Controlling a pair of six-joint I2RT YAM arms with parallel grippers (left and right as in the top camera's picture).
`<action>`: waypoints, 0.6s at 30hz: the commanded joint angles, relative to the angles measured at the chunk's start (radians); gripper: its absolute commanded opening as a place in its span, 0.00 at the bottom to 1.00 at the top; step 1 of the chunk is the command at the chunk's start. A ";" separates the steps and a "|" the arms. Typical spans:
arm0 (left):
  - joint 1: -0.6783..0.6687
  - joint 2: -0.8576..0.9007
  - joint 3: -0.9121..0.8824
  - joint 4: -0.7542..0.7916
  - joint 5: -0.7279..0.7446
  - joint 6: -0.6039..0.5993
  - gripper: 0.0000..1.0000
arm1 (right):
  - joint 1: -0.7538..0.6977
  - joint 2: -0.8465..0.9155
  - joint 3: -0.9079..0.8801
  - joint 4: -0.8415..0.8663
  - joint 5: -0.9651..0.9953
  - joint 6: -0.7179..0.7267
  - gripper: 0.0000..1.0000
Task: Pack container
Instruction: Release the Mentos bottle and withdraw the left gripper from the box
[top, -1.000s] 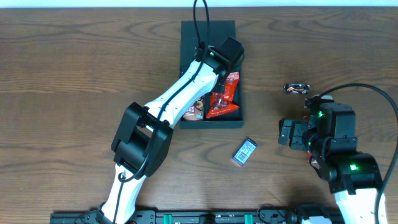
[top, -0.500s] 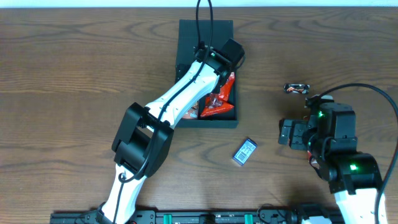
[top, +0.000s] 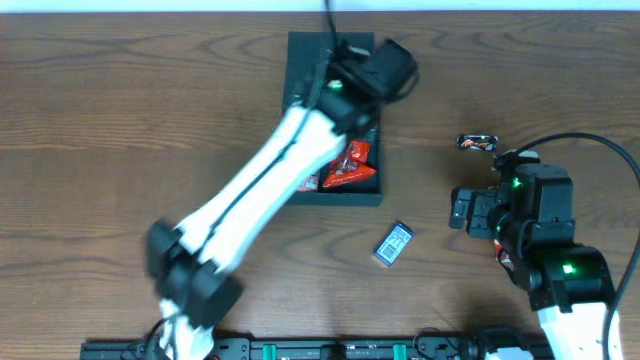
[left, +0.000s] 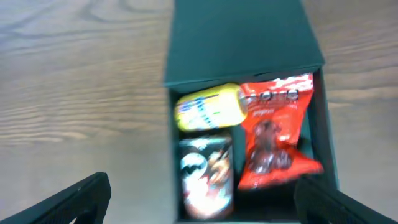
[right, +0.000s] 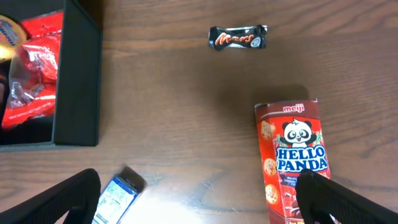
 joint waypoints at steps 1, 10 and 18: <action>0.039 -0.111 0.021 -0.060 0.008 0.032 0.95 | 0.007 -0.002 0.001 0.011 0.010 0.021 0.99; 0.099 -0.245 0.016 -0.208 0.008 0.090 0.95 | 0.007 -0.002 0.001 0.016 0.002 0.038 0.99; 0.107 -0.385 -0.101 -0.253 -0.037 0.083 0.95 | 0.007 -0.003 0.009 -0.033 0.002 0.038 0.99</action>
